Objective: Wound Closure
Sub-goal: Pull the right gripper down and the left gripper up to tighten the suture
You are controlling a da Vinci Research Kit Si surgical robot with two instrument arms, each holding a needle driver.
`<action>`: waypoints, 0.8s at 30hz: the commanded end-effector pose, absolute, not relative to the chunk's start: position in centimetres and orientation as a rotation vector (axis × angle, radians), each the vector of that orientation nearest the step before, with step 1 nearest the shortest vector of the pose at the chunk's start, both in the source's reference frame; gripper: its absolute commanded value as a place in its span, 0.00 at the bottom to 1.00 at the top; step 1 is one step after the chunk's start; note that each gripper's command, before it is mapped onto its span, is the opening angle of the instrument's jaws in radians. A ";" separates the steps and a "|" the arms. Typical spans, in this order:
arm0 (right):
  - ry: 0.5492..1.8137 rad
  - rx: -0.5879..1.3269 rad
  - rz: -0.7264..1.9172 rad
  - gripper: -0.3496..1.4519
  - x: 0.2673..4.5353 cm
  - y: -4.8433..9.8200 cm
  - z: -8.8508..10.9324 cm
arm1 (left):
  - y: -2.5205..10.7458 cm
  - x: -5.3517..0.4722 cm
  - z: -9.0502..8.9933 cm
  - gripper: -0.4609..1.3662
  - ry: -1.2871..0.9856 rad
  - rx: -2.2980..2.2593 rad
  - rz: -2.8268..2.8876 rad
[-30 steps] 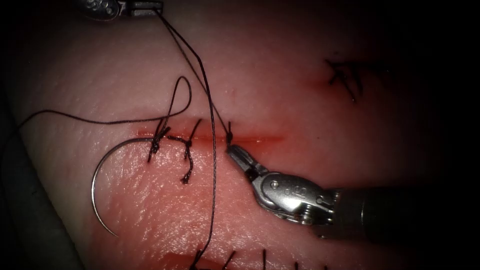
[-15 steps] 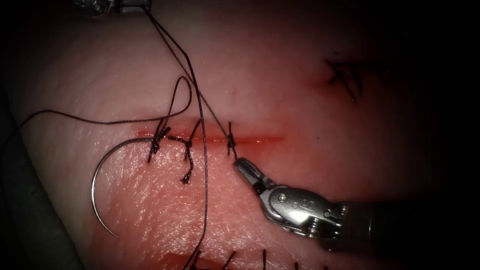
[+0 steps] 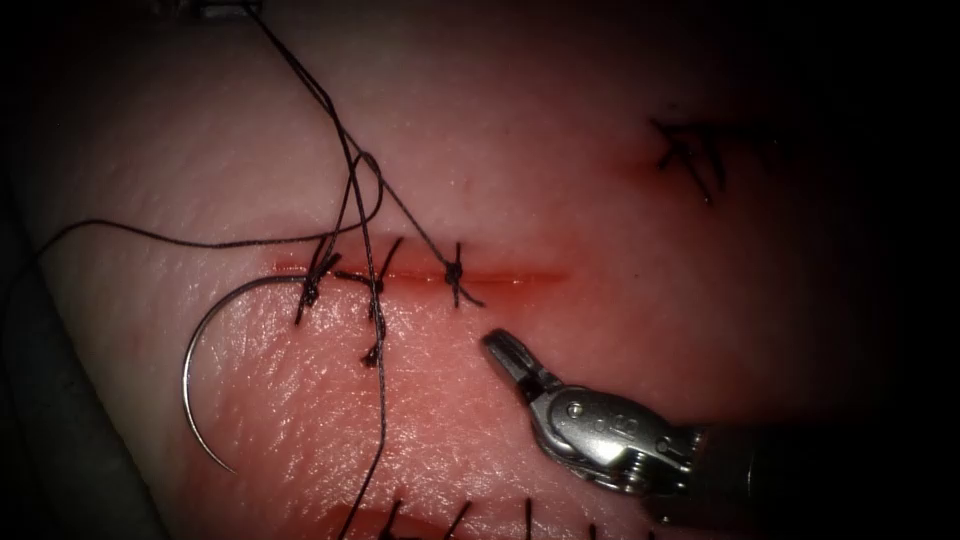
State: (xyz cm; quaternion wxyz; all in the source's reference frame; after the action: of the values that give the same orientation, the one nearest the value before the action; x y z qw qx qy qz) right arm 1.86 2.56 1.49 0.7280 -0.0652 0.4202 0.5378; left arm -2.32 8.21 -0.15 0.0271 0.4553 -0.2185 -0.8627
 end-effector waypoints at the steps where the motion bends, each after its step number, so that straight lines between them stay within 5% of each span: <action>1: 0.954 -0.161 1.192 0.00 1.86 2.6 1.5 | 8.2 -2.33 -0.2 0.06 -0.672 1.412 -2.665; 4: 1.038 -0.189 1.176 0.00 1.87 2.6 1.5 | 8.2 -2.36 -0.2 0.06 -0.673 1.427 -2.666; 6: 1.057 -0.214 1.142 0.44 1.88 2.6 1.6 | 8.2 -2.38 -0.2 0.06 -0.667 1.437 -2.667; 8: 1.056 -0.216 1.144 0.71 1.89 2.7 1.6 | 8.2 -2.40 -0.2 0.06 -0.665 1.440 -2.665; 10: 1.059 -0.223 1.148 0.82 1.90 2.7 1.7 | 8.2 -2.42 -0.2 0.06 -0.660 1.440 -2.663; 16: 1.068 -0.244 1.157 0.94 1.94 2.8 1.8 | 8.1 -2.47 -0.2 0.06 -0.650 1.441 -2.659; 24: 1.077 -0.233 1.151 0.69 2.08 2.8 1.9 | 8.1 -2.49 -0.2 0.06 -0.644 1.445 -2.663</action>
State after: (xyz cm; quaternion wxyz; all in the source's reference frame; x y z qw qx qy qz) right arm 2.08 2.84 1.86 0.6988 -0.1066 0.4819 0.5177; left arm -2.49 8.14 -0.19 0.0214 0.4660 -0.2096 -0.8593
